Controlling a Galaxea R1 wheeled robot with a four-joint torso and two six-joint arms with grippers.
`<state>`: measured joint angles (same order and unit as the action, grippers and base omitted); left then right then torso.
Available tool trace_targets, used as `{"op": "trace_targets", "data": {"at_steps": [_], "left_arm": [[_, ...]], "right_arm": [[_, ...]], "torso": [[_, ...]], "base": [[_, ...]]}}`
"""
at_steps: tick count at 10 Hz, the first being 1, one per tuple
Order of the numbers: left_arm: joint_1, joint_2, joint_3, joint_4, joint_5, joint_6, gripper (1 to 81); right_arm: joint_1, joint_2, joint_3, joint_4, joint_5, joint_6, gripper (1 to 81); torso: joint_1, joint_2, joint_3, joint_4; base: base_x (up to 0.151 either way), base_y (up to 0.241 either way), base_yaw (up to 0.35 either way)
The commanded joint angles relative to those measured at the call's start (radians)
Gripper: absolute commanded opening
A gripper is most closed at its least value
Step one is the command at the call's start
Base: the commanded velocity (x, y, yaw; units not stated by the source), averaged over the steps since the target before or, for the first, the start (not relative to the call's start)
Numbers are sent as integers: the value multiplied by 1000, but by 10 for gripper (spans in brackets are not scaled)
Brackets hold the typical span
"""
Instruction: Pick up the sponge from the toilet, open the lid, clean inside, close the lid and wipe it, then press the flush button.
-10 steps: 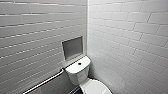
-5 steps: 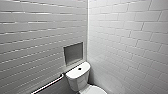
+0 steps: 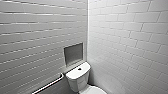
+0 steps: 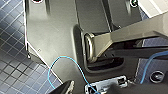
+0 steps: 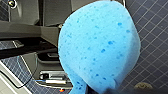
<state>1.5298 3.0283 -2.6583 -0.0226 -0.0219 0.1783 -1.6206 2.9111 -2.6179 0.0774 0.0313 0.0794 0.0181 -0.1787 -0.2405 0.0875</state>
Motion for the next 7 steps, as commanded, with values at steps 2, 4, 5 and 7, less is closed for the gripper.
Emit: {"op": "trace_targets", "data": {"at_steps": [2, 4, 5, 7], "left_arm": [[-47, 6, -2, -5, 62, -2, 811], [-49, 3, -3, -5, 60, 0, 811], [-49, -2, 4, -4, 60, 0, 811], [-43, -20, 46, 0, 60, 1, 811]], "right_arm": [[44, 9, -17, 53, -77, -179, 10], [78, 15, -31, 62, -102, -191, 10], [84, 25, -37, 61, -126, -191, 10], [77, 1, 32, 54, -119, -194, 10]], "torso": [[0, 0, 0, 0], [0, 0, 0, 0], [0, 0, 0, 0], [0, 0, 0, 0]], "base": [[0, 0, 0], [0, 0, 0], [0, 0, 0], [0, 0, 0]]}}
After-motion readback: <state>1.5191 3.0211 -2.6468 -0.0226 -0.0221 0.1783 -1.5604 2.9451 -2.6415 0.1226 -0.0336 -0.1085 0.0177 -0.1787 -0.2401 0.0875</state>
